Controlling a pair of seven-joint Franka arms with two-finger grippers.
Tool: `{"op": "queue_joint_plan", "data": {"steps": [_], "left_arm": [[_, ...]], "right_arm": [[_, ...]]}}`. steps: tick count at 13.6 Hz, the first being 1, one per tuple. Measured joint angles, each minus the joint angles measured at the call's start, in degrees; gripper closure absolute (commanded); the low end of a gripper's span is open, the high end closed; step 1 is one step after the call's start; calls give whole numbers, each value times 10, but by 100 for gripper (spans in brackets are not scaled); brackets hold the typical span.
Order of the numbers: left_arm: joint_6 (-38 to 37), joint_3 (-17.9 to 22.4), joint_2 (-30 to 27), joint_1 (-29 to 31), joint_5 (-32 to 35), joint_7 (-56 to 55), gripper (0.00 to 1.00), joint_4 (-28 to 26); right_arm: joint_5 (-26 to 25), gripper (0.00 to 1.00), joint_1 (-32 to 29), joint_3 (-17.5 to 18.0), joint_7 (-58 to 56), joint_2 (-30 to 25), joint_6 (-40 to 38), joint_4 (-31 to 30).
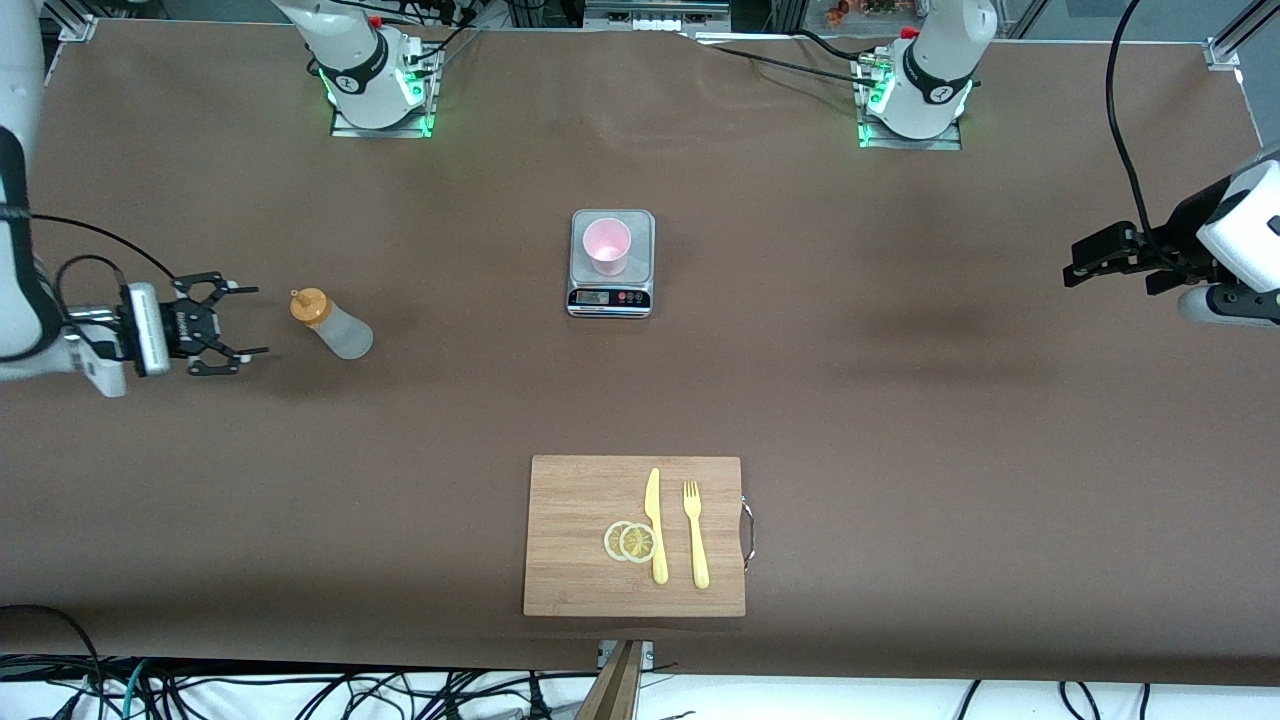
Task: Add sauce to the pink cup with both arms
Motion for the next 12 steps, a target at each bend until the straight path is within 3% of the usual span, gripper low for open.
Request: {"op": "queue_joint_plan", "data": {"steps": [6, 12], "left_arm": [[0, 0, 0, 0, 0, 0, 0, 0], [0, 0, 0, 0, 0, 0, 0, 0]], "right_arm": [[-132, 0, 100, 1, 370, -167, 42, -47], [-231, 0, 161, 2, 707, -222, 76, -52]]}}
